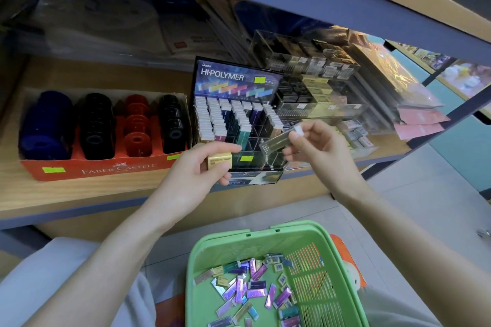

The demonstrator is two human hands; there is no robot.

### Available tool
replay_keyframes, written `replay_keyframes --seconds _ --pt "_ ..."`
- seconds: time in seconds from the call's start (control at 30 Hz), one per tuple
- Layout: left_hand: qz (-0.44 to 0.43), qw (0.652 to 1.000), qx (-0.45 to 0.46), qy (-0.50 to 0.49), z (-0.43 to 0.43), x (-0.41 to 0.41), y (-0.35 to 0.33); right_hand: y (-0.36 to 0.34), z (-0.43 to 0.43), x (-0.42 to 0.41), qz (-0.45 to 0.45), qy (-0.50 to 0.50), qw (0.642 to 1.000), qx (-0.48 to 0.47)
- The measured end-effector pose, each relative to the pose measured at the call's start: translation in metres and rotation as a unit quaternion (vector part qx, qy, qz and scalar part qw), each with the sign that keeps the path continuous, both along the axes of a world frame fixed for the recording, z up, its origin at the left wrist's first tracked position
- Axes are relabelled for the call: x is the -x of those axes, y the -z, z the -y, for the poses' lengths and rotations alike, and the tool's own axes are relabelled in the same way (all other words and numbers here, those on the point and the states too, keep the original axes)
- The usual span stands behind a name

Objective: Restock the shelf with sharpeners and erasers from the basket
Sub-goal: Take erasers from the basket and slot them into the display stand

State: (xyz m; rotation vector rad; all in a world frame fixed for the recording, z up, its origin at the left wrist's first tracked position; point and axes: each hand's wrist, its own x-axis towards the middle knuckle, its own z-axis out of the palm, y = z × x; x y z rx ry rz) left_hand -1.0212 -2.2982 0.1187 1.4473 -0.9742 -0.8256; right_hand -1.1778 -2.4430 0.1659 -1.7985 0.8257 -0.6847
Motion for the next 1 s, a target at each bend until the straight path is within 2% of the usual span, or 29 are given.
replay_keyframes --seconds 0.1,0.2,0.33,0.43,0.8,1.0 --pt "-0.050 0.998 0.013 -0.030 0.002 -0.001 -0.001 -0.003 0.009 -0.011 -0.002 0.033 0.998 0.051" --pt "-0.060 0.996 0.019 -0.066 0.003 -0.005 -0.001 -0.005 0.017 -0.029 -0.039 0.056 0.987 0.143" --pt "-0.039 0.996 0.042 -0.071 0.000 -0.009 -0.003 -0.001 0.035 -0.051 -0.103 0.056 0.955 0.274" --pt "-0.034 0.995 0.057 -0.079 -0.002 -0.011 -0.005 0.009 0.047 -0.064 -0.157 0.026 0.927 0.338" --pt "-0.037 0.991 0.063 -0.110 -0.002 -0.023 -0.004 0.005 0.073 -0.091 -0.214 -0.080 0.902 0.365" --pt "-0.041 0.985 0.060 -0.154 0.000 -0.023 0.000 0.003 0.082 -0.093 -0.223 -0.106 0.888 0.389"
